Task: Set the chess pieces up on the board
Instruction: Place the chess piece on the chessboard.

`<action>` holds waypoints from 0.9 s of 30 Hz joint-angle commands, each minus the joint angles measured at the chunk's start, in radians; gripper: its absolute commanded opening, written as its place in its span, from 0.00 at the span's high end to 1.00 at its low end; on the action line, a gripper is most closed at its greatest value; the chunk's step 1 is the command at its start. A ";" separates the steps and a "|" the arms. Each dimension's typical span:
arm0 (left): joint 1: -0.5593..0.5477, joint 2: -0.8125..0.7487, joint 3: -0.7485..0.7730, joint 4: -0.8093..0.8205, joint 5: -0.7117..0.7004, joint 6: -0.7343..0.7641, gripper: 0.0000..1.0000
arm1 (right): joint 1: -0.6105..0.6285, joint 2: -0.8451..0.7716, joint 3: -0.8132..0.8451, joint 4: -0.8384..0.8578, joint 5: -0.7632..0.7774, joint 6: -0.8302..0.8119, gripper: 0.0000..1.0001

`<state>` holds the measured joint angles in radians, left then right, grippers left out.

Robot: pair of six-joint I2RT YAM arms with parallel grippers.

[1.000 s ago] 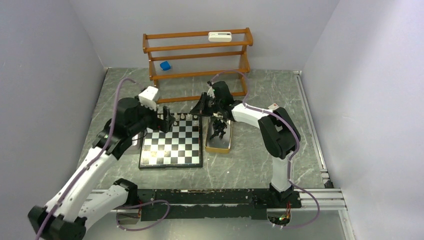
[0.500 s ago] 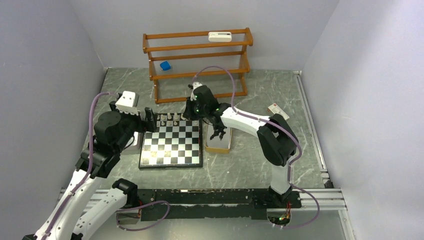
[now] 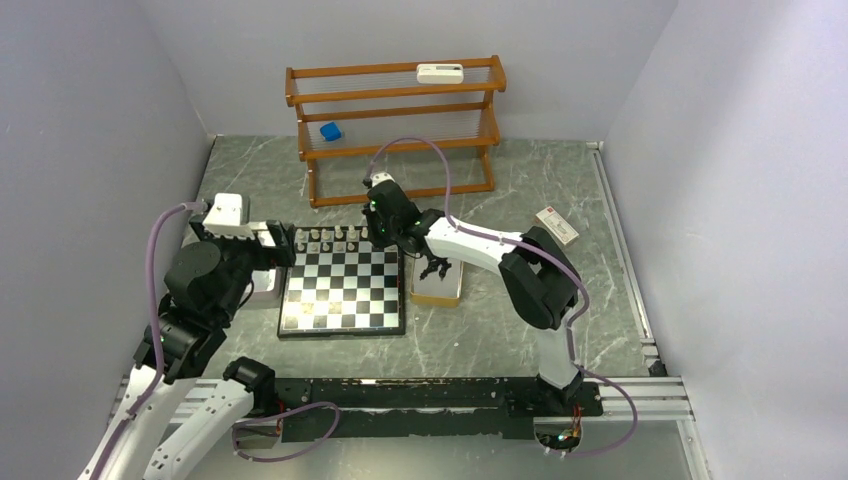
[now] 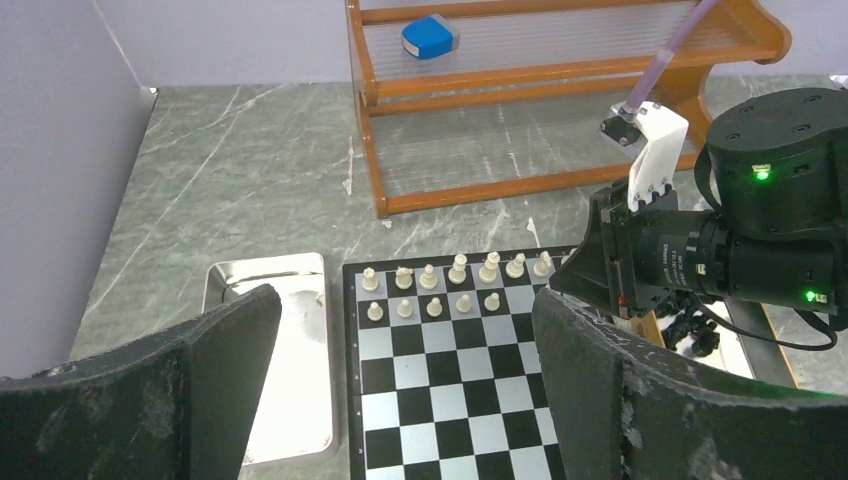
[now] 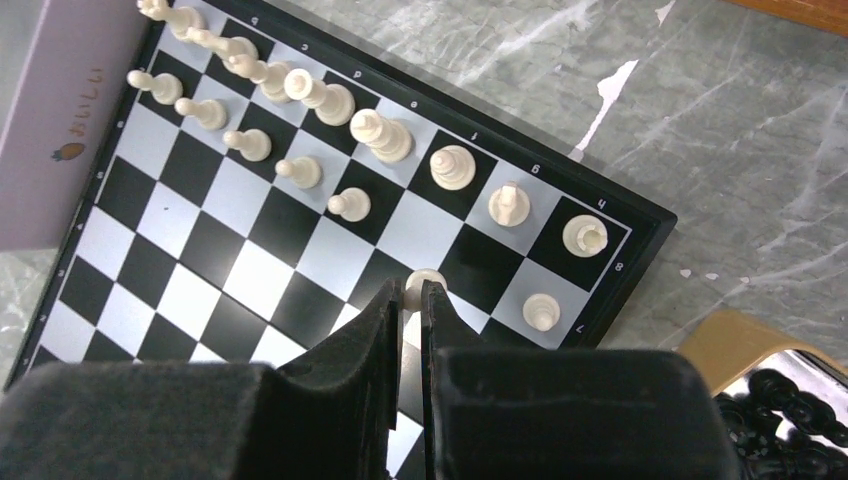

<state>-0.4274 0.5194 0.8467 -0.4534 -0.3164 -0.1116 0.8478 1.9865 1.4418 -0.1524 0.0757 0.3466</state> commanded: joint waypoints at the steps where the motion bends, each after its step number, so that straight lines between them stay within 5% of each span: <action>1: -0.004 0.015 -0.005 0.003 -0.024 0.003 0.00 | 0.007 0.037 0.041 -0.037 0.045 -0.014 0.88; 27: -0.002 0.010 -0.011 0.009 -0.011 0.001 0.00 | 0.015 0.094 0.066 -0.035 0.080 -0.014 0.88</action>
<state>-0.4274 0.5358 0.8421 -0.4534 -0.3195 -0.1116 0.8585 2.0602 1.4754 -0.1955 0.1287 0.3386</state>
